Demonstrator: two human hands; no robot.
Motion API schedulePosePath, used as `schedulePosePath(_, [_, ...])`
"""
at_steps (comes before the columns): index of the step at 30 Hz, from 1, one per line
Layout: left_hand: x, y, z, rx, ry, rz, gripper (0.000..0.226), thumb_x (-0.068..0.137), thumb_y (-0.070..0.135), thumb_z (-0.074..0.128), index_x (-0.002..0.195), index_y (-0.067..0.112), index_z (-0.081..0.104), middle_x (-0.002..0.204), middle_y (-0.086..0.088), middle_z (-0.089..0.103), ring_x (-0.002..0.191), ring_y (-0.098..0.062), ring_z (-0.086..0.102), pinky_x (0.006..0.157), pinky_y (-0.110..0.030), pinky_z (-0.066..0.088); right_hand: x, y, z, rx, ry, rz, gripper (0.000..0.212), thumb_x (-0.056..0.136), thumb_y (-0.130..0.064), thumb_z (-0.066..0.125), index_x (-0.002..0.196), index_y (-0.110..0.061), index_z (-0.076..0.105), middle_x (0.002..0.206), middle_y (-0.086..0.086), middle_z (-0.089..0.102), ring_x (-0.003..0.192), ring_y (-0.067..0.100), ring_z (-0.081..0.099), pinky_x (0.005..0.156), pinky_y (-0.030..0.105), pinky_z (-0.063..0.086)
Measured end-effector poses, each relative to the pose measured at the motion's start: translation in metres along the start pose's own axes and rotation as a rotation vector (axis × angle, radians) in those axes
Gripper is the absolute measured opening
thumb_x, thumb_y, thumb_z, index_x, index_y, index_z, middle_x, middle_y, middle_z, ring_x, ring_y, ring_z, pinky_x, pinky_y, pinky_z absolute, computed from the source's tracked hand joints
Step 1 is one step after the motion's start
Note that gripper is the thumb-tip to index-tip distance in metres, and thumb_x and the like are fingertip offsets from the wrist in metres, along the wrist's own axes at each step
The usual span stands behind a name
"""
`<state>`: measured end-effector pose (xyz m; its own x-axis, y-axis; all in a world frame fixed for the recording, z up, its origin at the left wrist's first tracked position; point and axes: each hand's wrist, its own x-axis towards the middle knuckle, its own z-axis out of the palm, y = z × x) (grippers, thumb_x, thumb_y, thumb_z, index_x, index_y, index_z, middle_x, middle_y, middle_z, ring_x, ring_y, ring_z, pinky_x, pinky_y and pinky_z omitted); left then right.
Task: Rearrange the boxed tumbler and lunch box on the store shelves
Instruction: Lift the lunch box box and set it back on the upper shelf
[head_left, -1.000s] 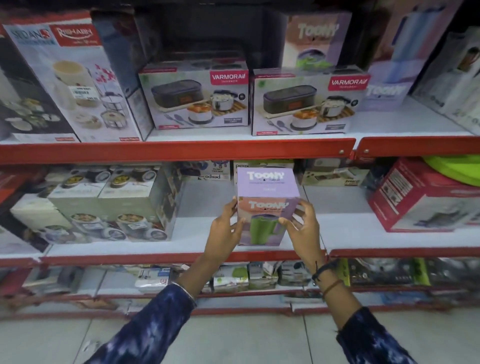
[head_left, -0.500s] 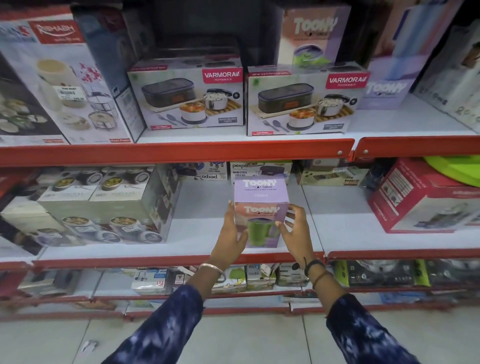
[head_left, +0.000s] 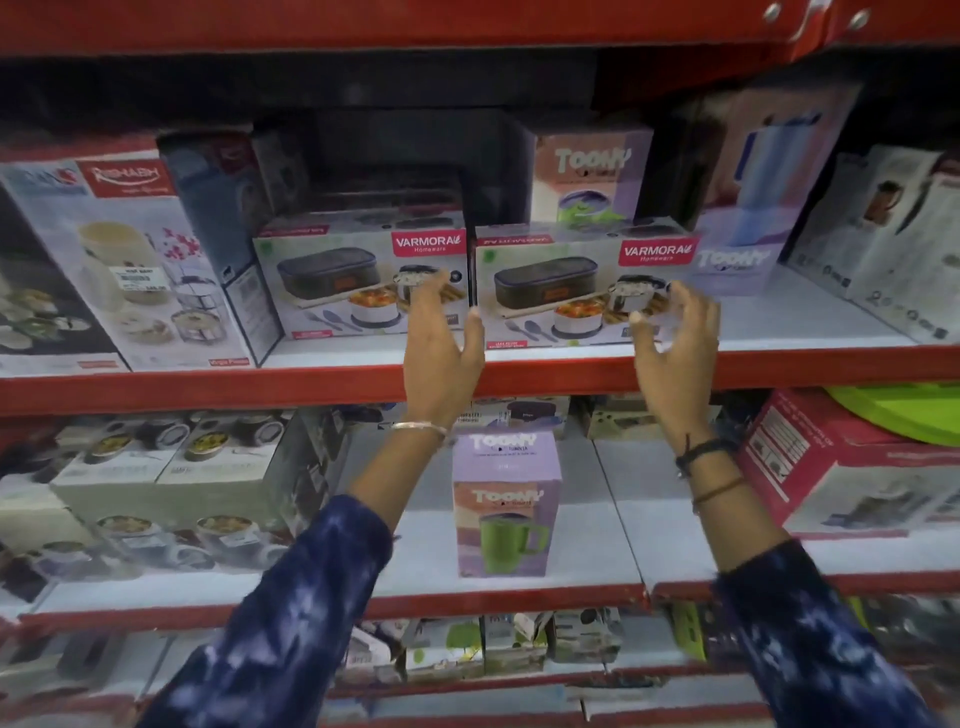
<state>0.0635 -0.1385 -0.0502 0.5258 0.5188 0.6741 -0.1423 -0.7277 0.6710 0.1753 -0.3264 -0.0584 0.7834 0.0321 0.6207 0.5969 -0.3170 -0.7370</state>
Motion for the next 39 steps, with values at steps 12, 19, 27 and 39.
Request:
schedulePosePath(12, [0.024,-0.006,0.027,-0.086,-0.055,-0.125,0.038,0.092,0.016,0.054,0.128,0.005,0.046,0.129,-0.013,0.055,0.117,-0.023,0.051,0.100,-0.045,0.045,0.042,0.020,0.002,0.050,-0.090,0.170,0.052,0.092,-0.034,0.053,0.137,-0.012,0.037,0.139,0.013,0.044,0.128,0.030,0.042,0.110,0.048,0.035])
schedulePosePath(19, [0.007,0.010,-0.013,-0.205,0.149,-0.033,0.038,0.091,0.021,0.055,0.127,0.015,0.048,0.127,-0.006,0.055,0.116,-0.020,0.053,0.097,-0.047,0.048,0.006,-0.013,-0.011,0.236,0.151,-0.013,0.050,0.093,-0.028,0.053,0.138,-0.015,0.037,0.130,-0.001,0.043,0.124,0.026,0.045,0.103,0.033,0.040])
schedulePosePath(27, [-0.031,0.003,-0.067,-0.106,0.346,-0.060,0.036,0.089,0.021,0.056,0.124,0.015,0.052,0.124,0.000,0.057,0.113,-0.020,0.053,0.093,-0.036,0.048,-0.052,-0.047,0.002,0.312,0.136,-0.033,0.043,0.090,-0.024,0.054,0.132,-0.028,0.044,0.131,-0.008,0.050,0.126,0.019,0.047,0.106,0.050,0.041])
schedulePosePath(39, [-0.071,-0.021,-0.106,0.060,0.307,-0.143,0.040,0.088,0.026,0.053,0.128,0.019,0.051,0.117,-0.002,0.058,0.109,-0.020,0.052,0.080,-0.027,0.039,-0.110,-0.047,0.018,0.313,0.077,-0.004,0.045,0.086,-0.022,0.057,0.130,-0.027,0.047,0.123,0.003,0.055,0.119,0.025,0.050,0.104,0.031,0.041])
